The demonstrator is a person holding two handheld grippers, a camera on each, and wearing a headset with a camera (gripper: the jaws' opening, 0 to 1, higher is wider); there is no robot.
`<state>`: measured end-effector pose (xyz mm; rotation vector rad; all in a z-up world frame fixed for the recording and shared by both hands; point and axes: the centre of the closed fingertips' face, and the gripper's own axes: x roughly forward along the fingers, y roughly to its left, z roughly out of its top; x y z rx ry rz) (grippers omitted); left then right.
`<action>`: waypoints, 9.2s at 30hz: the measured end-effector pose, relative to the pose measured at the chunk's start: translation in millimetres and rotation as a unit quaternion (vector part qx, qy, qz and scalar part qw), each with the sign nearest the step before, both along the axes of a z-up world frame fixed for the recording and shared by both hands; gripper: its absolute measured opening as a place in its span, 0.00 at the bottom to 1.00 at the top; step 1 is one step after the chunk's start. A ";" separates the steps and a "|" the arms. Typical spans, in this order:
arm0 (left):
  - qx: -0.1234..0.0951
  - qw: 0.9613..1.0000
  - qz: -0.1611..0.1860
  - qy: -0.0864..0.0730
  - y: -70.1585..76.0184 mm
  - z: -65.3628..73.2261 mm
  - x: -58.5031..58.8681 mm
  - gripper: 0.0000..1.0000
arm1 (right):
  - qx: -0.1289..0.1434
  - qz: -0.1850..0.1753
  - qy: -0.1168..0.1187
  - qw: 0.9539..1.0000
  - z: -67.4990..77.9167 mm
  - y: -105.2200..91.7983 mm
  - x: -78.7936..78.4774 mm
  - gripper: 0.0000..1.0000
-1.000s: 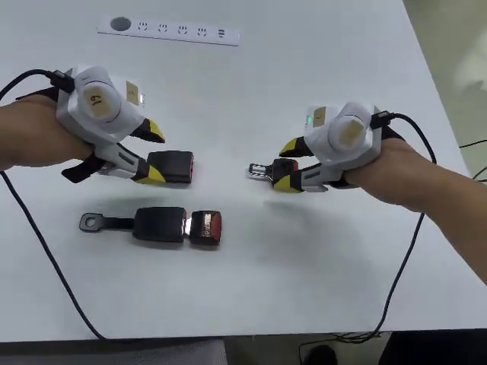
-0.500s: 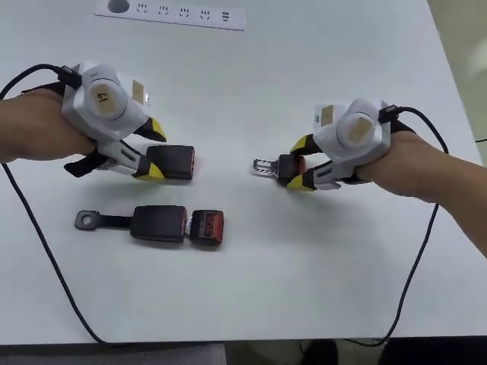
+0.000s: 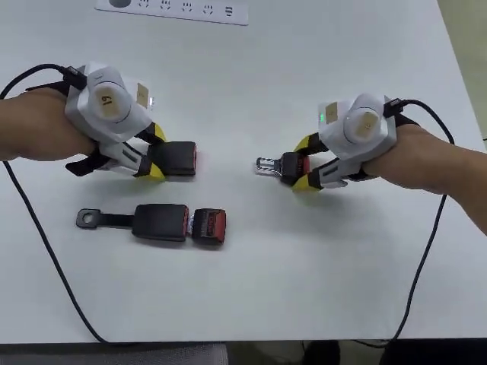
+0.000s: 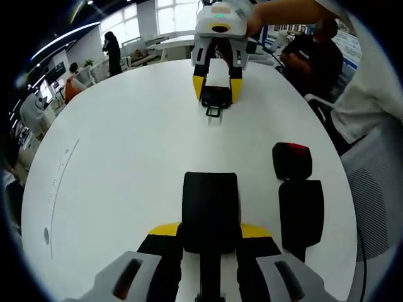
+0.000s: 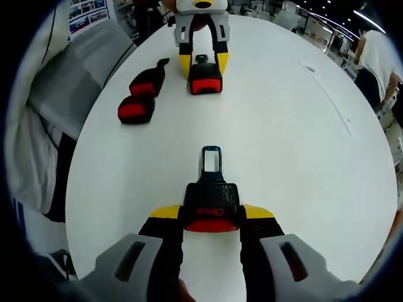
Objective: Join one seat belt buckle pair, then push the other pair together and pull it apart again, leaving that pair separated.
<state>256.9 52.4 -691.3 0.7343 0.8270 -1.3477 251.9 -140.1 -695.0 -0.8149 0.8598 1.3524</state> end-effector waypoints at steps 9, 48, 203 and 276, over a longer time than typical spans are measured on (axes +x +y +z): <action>0.001 1.000 -0.003 0.000 2.7 -2.3 1.6 0.33 | -0.003 0.011 0.002 1.000 0.6 1.9 -0.5 0.33; 0.010 1.000 -0.006 0.002 4.0 0.8 -2.1 0.33 | 0.054 0.025 -0.003 0.998 3.7 104.0 0.3 0.33; -0.168 0.955 0.246 -0.014 74.4 72.9 -93.6 0.83 | 0.122 -0.241 -0.037 0.962 74.5 1.3 -89.8 0.69; -0.222 0.901 0.370 -0.036 131.6 75.4 -136.6 1.00 | 0.222 -0.358 -0.072 0.904 92.9 6.5 -115.4 1.00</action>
